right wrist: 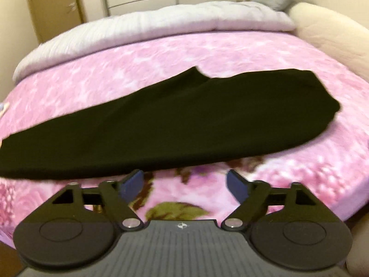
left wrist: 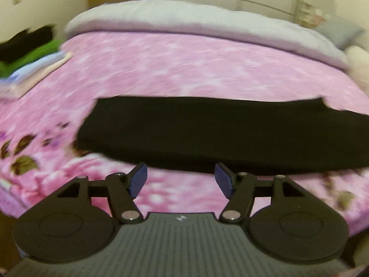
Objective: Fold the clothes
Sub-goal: 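Release the trousers and raise both grippers above the folded strip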
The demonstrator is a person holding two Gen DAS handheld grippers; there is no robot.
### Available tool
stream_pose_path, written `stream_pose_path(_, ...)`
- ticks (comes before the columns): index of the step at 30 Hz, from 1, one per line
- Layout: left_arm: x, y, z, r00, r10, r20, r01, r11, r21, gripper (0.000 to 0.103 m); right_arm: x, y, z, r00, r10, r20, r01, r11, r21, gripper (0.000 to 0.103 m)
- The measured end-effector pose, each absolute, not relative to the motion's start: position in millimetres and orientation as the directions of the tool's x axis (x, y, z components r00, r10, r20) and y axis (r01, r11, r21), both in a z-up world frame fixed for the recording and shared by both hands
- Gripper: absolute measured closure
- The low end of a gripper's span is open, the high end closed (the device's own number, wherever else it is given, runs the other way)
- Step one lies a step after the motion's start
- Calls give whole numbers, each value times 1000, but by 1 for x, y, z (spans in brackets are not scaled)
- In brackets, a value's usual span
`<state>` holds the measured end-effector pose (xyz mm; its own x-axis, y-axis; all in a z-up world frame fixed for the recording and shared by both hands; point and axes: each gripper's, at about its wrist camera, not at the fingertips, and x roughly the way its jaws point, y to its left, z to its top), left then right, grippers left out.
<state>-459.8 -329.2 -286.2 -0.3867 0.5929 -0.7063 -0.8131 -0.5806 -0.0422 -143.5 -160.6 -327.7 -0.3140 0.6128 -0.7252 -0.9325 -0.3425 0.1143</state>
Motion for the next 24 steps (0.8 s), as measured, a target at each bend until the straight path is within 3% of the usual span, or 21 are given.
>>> stream_pose_path(10, -368, -326, -257, -302, 677, -671, -901, -434, -31, 35, -93, -204, -299, -259, 664, -701, -962, -240, 129, 14)
stream_pose_path(24, -358, -376, -249, -364, 666, -650, -880, -474, 7, 33, -106, -244, -288, -295, 686, -665, -950, -288, 123, 14)
